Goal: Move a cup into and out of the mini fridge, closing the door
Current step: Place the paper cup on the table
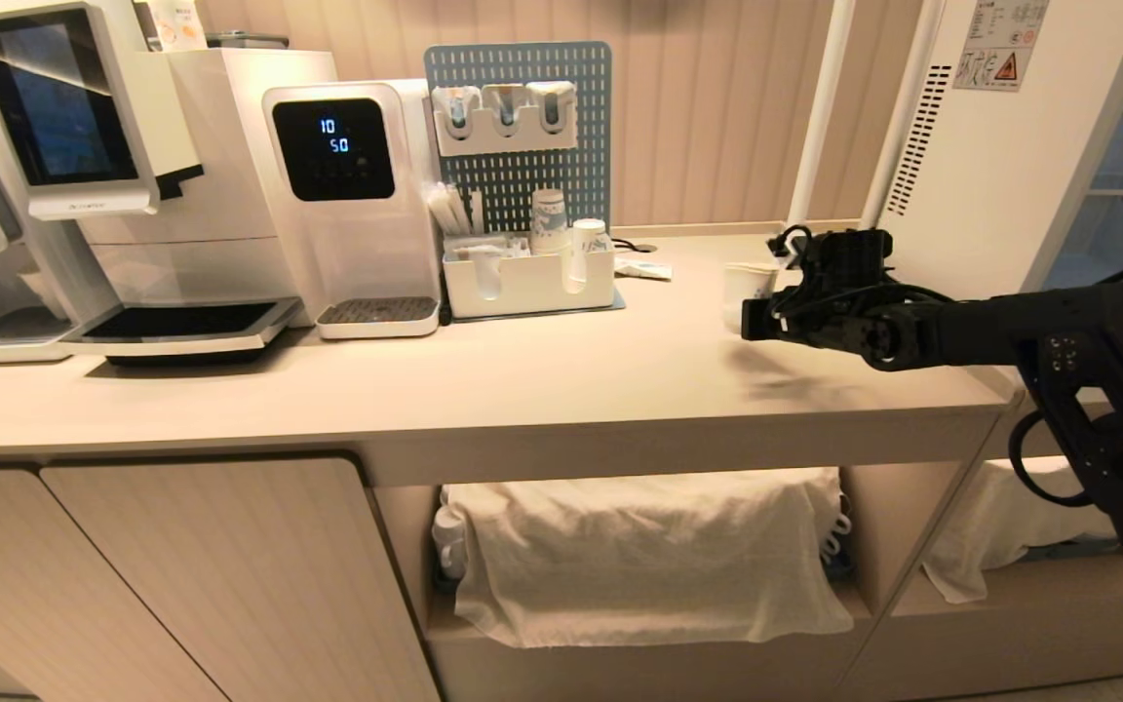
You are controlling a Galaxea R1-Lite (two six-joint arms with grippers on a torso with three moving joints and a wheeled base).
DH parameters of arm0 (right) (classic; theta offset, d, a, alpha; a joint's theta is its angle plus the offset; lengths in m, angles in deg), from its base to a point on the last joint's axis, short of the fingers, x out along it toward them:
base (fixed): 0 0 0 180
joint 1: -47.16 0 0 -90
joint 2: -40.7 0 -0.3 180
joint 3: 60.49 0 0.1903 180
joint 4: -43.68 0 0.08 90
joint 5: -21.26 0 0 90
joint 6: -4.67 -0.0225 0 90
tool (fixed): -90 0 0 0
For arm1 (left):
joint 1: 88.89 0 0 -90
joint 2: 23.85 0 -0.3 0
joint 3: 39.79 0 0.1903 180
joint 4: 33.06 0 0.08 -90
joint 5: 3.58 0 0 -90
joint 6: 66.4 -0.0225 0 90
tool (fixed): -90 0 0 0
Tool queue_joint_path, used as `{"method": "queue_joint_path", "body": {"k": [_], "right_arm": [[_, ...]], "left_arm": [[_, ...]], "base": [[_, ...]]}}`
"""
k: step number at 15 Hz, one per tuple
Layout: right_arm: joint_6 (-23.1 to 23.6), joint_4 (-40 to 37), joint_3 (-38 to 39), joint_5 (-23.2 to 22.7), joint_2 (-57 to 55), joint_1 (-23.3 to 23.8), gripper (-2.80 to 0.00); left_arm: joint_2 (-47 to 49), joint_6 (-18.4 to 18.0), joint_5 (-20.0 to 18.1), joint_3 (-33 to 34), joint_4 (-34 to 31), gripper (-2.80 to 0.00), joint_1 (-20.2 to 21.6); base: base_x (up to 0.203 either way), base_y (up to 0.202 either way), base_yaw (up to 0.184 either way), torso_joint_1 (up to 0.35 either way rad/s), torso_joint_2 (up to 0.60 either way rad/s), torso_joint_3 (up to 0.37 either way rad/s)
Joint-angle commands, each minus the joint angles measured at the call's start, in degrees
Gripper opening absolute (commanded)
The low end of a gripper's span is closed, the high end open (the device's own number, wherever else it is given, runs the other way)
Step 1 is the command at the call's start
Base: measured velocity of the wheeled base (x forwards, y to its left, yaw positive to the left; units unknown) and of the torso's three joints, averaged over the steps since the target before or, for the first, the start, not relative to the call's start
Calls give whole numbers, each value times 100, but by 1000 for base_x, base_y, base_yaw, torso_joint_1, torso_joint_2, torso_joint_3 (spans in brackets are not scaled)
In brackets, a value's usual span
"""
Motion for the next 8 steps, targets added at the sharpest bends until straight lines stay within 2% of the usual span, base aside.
{"method": "queue_joint_path", "body": {"k": [1, 8], "right_arm": [[20, 143, -12, -12, -190, -11, -280], [1, 328, -18, -24, -384, -20, -280]], "left_arm": [[7, -2, -1, 0, 1, -280, 2], [7, -2, -1, 0, 1, -280, 2]], "base": [[0, 0, 0, 0, 0, 0], [0, 0, 0, 0, 0, 0]]}}
